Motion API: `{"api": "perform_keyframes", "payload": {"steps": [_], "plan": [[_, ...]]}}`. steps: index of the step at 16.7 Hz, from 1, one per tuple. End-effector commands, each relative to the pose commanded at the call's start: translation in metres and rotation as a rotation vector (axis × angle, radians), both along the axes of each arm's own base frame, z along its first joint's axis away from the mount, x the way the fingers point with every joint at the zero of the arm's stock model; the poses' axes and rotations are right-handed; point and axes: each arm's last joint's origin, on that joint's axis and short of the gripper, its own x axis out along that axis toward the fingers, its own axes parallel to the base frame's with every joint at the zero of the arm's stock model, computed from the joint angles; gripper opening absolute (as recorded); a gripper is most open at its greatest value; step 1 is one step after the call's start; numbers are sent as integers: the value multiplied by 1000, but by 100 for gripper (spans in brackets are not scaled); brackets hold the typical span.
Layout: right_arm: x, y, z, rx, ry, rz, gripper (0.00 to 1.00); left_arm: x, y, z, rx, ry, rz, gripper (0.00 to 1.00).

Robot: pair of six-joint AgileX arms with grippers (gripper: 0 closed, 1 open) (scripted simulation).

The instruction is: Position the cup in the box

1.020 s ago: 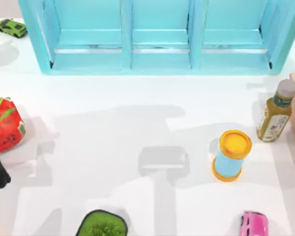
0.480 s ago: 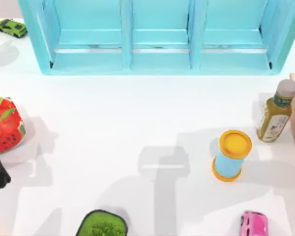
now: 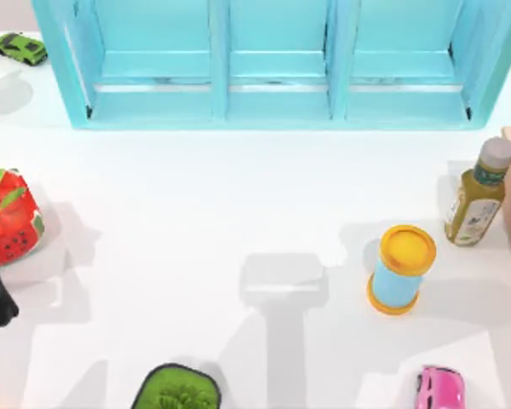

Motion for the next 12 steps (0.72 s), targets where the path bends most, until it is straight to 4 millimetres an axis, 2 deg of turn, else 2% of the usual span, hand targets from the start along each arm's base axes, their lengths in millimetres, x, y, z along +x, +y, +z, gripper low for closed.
{"api": "perform_keyframes", "payload": {"steps": [3,7,12], "plan": [[-1,-2,-23,2,7,-1,0,0,0,0,0,0,0,100],[-1,-2,-26,4,13,1,0,0,0,0,0,0,0,100],[-1,-2,-26,4,13,1,38,0,0,0,0,0,0,100]]}}
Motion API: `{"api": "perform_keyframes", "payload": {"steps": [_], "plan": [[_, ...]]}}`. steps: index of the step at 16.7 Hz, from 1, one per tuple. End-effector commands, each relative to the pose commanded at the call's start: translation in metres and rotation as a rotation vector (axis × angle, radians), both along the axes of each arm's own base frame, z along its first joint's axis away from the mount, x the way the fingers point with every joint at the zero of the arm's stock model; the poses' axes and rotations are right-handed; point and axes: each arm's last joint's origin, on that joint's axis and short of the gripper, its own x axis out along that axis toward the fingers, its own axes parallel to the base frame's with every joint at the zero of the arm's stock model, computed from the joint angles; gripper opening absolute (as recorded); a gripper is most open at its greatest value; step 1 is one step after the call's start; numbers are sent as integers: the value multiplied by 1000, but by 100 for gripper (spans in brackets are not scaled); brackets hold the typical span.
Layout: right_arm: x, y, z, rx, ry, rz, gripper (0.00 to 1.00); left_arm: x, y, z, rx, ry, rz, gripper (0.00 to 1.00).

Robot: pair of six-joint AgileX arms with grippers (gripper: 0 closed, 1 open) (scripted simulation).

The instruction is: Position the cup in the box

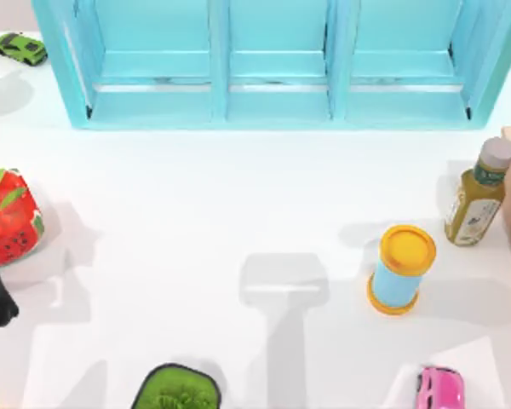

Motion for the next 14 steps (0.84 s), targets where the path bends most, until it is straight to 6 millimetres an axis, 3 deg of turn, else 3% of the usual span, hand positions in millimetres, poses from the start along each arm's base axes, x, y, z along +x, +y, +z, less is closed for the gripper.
{"api": "perform_keyframes", "payload": {"steps": [8,14], "plan": [[0,0,0,0,0,0,98,0,0,0,0,0,0,100],[0,0,0,0,0,0,100,0,0,0,0,0,0,100]]}}
